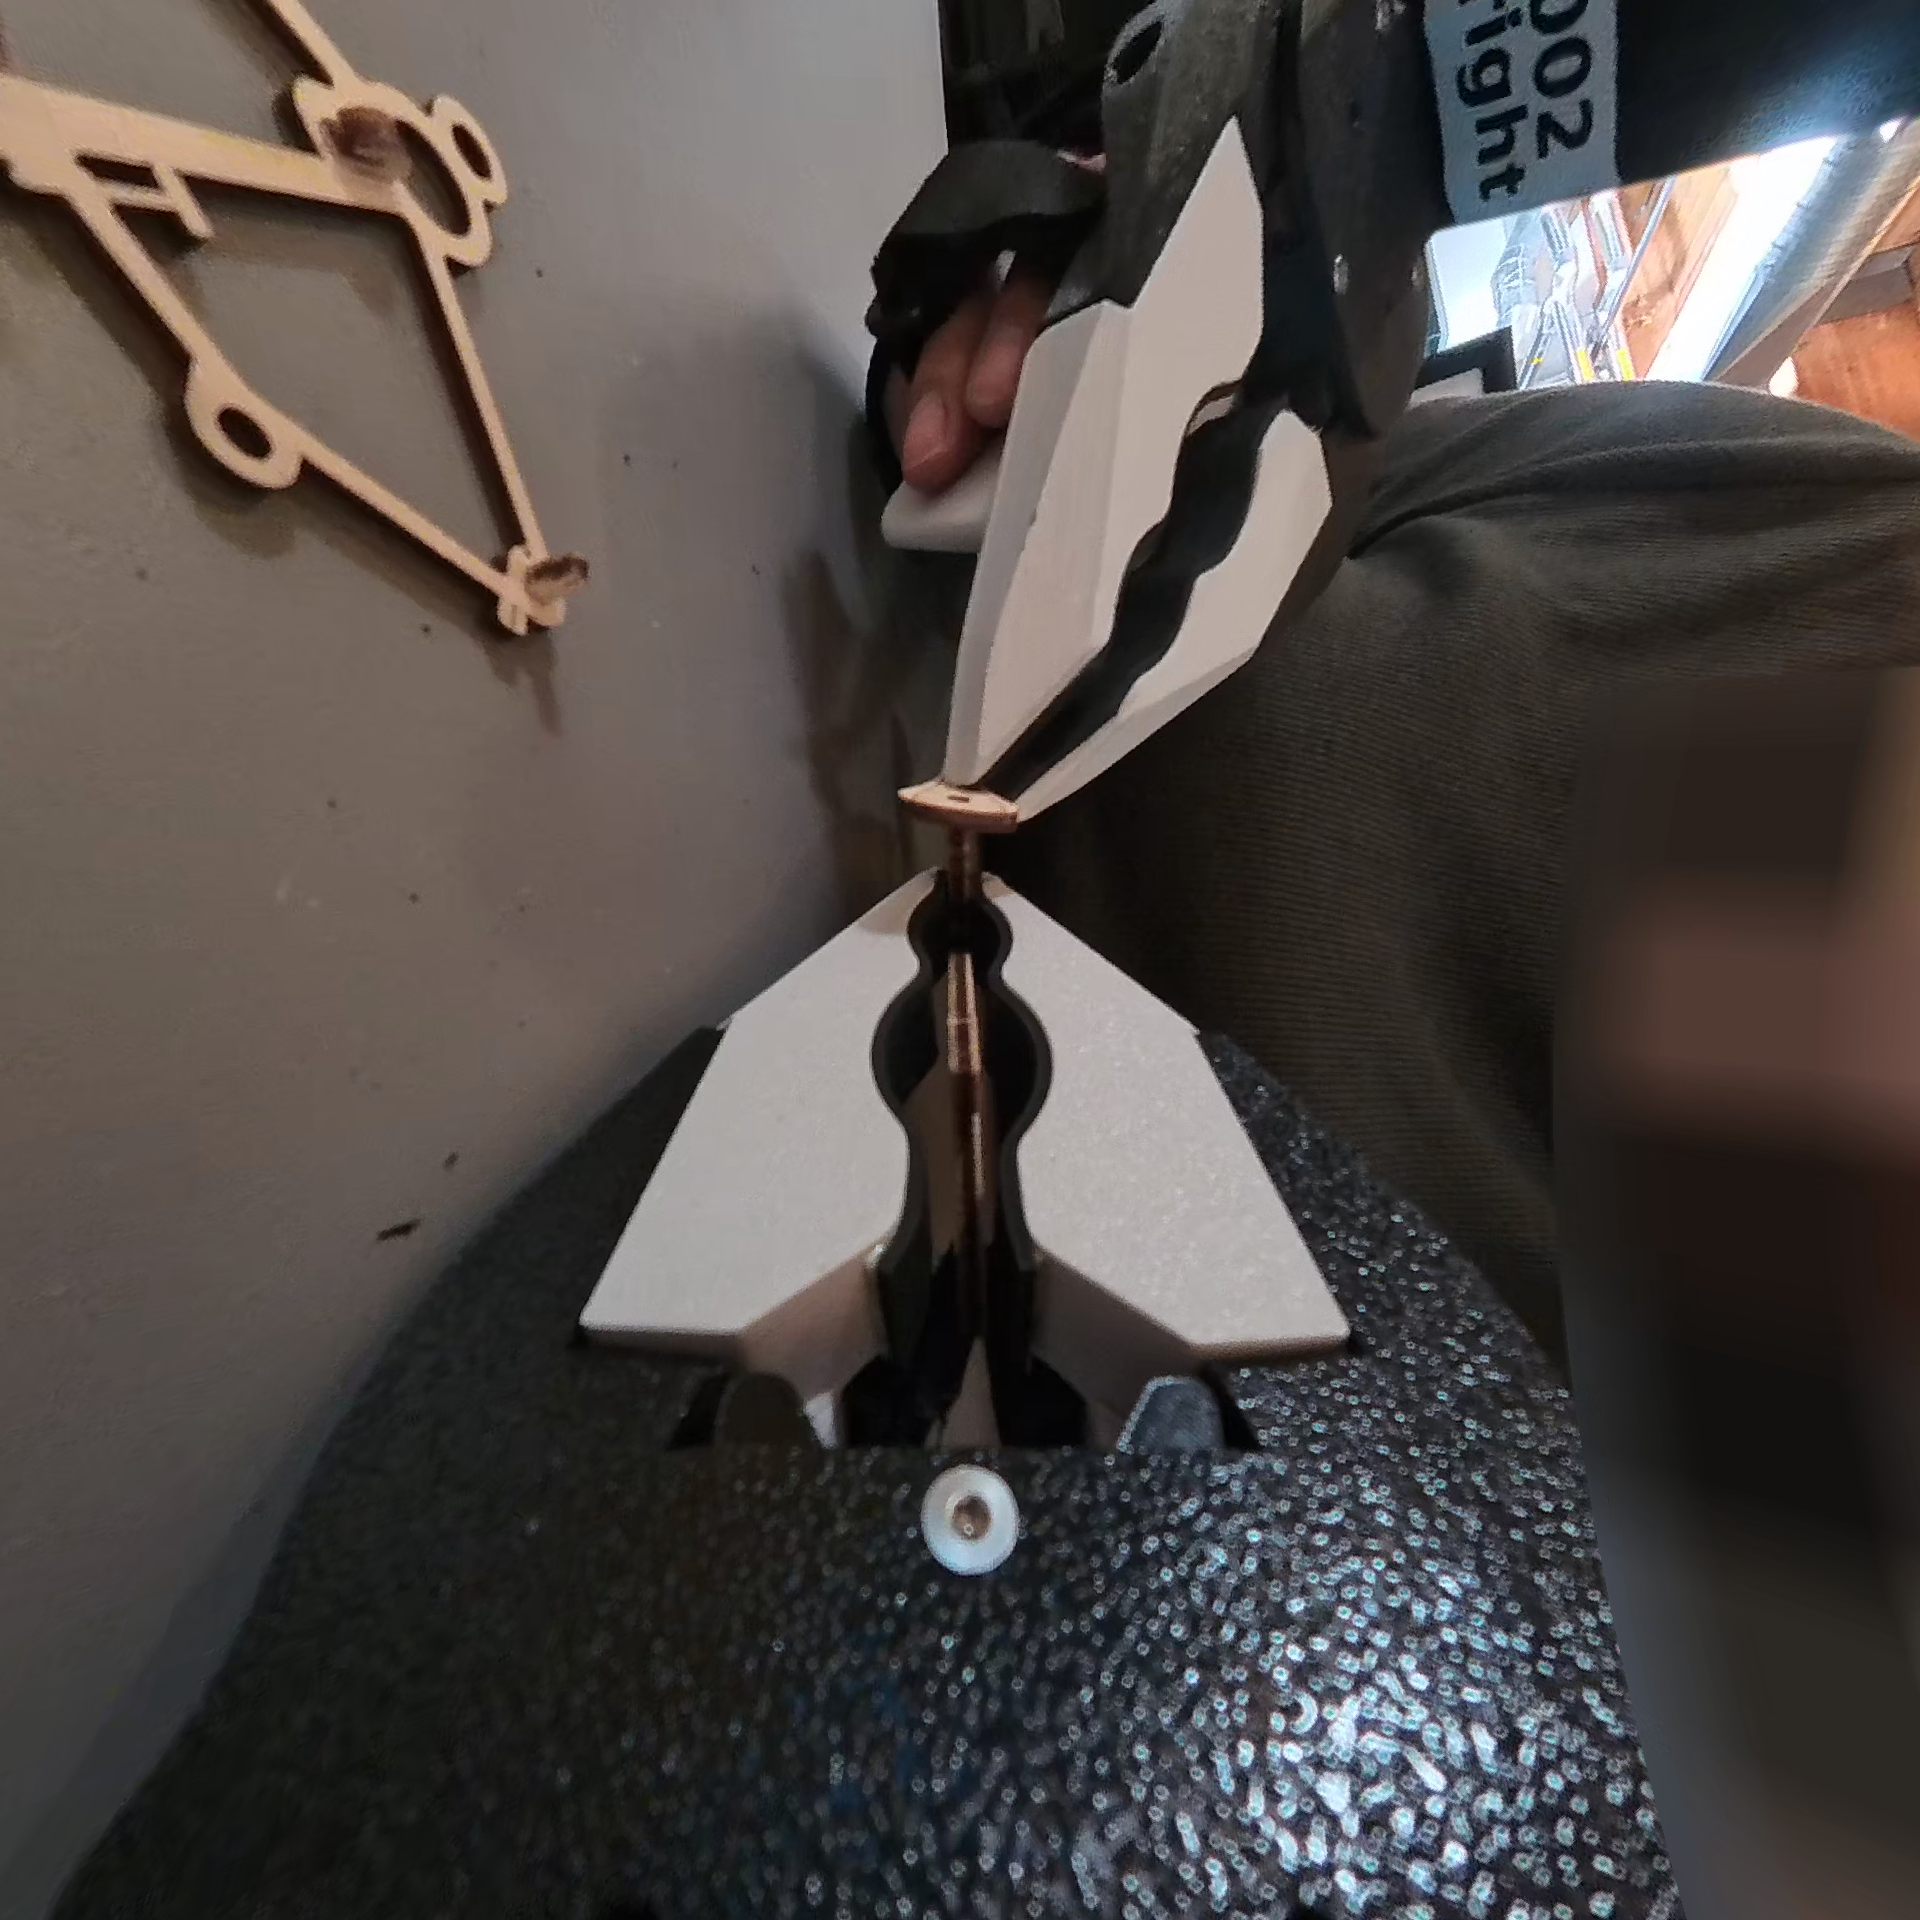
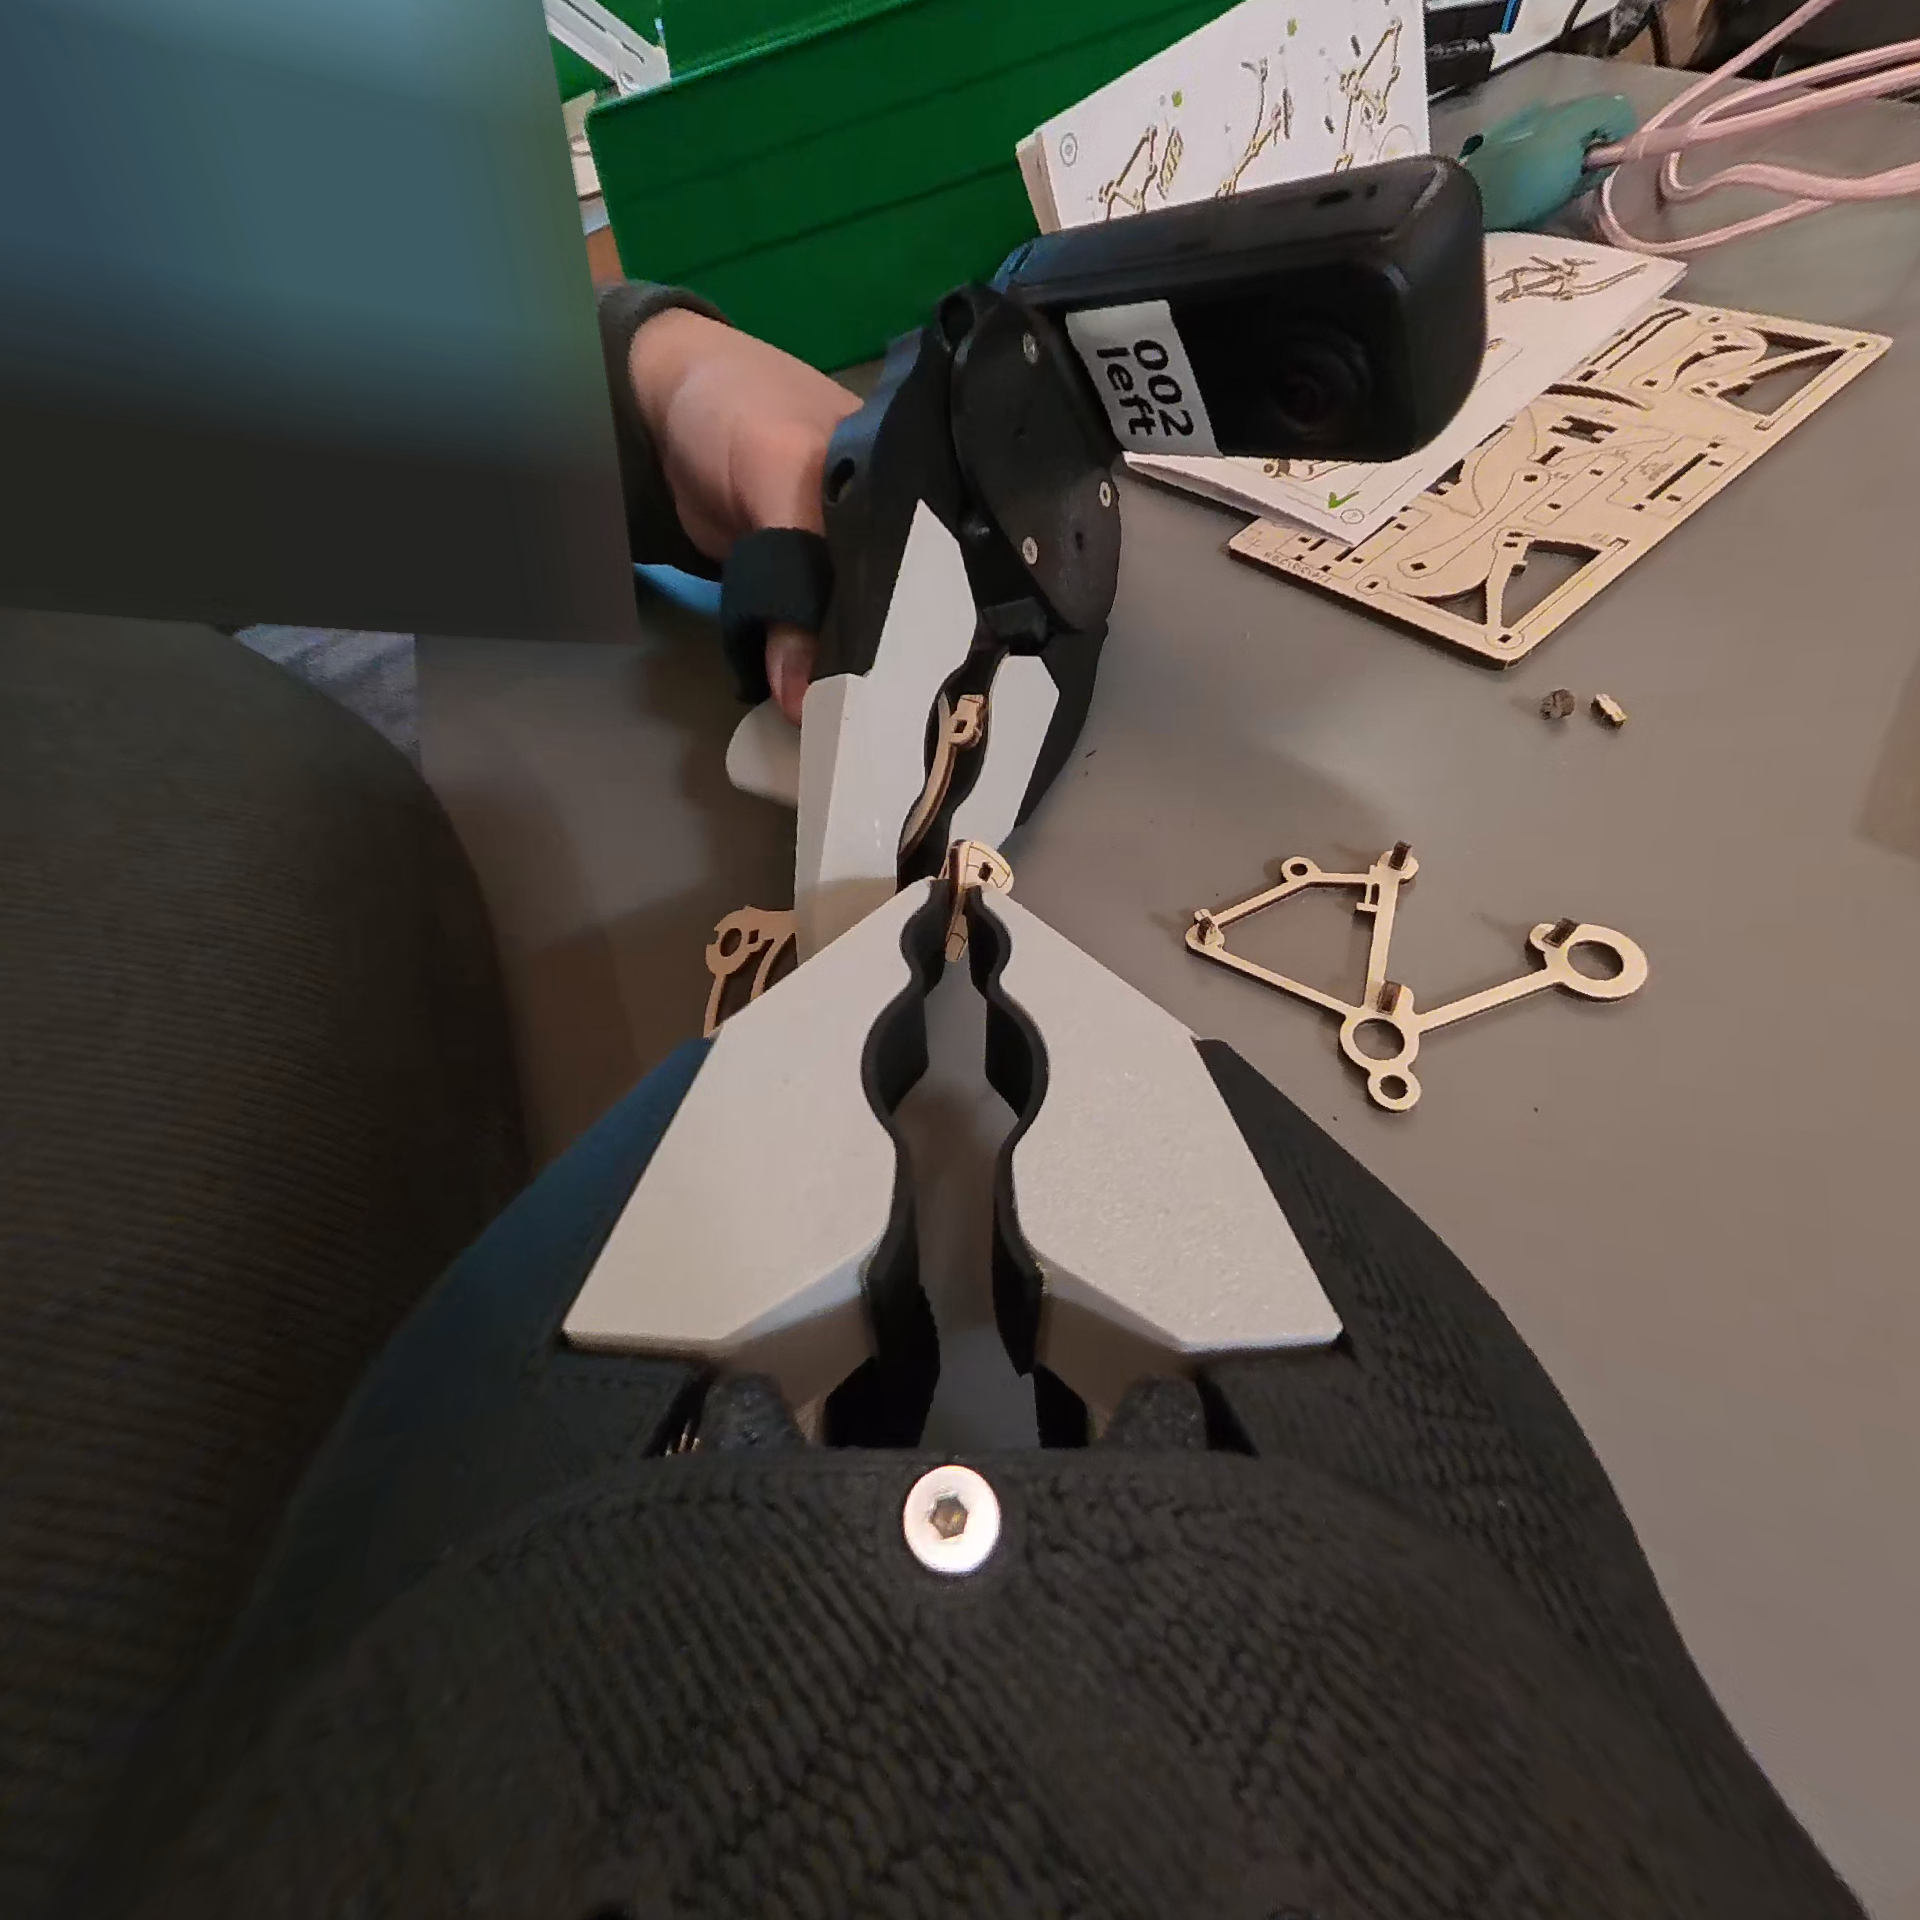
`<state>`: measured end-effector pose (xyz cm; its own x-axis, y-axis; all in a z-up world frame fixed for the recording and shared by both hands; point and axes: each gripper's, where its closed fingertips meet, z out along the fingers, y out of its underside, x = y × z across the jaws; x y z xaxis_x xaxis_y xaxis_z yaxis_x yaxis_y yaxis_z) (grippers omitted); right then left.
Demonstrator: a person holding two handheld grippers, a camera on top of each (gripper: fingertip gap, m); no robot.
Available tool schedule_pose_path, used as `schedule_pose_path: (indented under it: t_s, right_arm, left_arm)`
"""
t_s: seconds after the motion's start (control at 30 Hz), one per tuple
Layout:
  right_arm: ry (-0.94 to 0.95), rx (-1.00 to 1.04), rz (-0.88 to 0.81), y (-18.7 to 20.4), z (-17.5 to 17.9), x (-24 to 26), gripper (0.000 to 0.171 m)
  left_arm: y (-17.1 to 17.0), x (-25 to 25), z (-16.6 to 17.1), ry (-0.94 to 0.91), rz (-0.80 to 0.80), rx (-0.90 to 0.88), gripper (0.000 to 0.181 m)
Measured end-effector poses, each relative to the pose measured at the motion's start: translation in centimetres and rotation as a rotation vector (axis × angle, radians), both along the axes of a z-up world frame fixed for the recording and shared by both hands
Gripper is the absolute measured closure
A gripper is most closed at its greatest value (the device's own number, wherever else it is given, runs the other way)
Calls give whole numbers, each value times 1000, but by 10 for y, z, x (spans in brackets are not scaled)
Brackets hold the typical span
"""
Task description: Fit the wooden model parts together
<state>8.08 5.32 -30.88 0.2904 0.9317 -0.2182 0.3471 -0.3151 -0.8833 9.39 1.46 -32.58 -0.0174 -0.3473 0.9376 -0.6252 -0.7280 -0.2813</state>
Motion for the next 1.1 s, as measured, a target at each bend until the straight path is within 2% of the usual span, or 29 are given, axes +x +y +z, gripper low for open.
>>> schedule_pose_path:
  t_s: [0.47,0.63,0.8,1.1]
  right_arm:
    - [-77,71,-24,2,-2,0,169]
    - [-147,181,-28,3,-3,1,170]
    - [-245,317,53,2,-5,0,171]
    - [-395,424,248,1,-9,-2,171]
  left_arm:
    - [0,0,-1,5,4,5,181]
    - [1,1,-2,11,9,11,181]
    - [0,1,-3,21,6,21,181]
    - [-1,0,-6,39,-10,48,181]
